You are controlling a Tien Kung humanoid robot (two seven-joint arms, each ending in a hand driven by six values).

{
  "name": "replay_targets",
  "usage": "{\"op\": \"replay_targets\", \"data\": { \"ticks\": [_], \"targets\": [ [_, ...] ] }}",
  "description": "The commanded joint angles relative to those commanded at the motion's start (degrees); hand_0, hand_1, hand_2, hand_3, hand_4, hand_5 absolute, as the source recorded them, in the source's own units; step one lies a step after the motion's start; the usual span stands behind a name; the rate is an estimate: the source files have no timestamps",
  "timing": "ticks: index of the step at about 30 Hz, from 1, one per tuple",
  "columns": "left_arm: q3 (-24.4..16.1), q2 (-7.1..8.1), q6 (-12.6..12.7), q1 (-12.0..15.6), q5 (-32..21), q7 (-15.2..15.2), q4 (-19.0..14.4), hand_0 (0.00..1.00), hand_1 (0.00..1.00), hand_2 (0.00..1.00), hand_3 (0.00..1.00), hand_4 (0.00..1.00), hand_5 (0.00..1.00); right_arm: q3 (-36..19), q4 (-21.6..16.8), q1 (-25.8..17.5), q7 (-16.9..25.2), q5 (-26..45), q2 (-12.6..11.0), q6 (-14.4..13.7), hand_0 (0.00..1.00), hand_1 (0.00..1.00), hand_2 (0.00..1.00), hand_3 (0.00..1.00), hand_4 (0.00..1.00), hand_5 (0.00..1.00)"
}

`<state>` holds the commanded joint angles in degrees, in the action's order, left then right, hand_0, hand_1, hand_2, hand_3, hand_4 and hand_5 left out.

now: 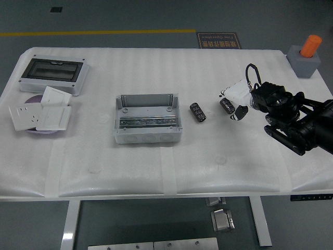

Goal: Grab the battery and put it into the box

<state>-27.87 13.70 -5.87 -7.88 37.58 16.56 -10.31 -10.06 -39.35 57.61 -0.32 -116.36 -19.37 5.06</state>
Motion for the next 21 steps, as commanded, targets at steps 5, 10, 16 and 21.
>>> {"op": "replay_targets", "data": {
  "ticks": [5,10,16,21],
  "targets": [
    [0.1,0.01,0.0,0.0,0.0,-0.1,0.0,0.492,0.588,0.409,0.526,0.499,0.251,-0.2,0.4,-0.4,0.1,-0.2,-0.1,-0.3,0.778,0.705,0.841,0.883,0.711,0.295],
    [0.3,-0.01,0.0,-0.1,0.0,-0.1,0.0,0.492,0.588,0.408,0.526,0.498,0.252,-0.4,0.6,-0.6,0.3,-0.4,0.1,-0.6,0.776,0.702,0.827,0.822,0.51,0.231],
    [0.6,0.06,0.0,-0.2,-0.2,-0.2,0.0,0.492,0.588,0.409,0.526,0.497,0.253,-0.6,0.8,-0.8,0.4,-0.7,0.4,-1.0,0.771,0.695,0.82,0.798,0.464,0.225],
    [0.8,-0.05,0.0,-0.2,0.0,-0.2,0.0,0.492,0.588,0.409,0.526,0.497,0.253,-0.8,0.8,-0.9,0.5,-1.2,0.5,-1.2,0.771,0.695,0.82,0.798,0.464,0.225]
  ]
}}
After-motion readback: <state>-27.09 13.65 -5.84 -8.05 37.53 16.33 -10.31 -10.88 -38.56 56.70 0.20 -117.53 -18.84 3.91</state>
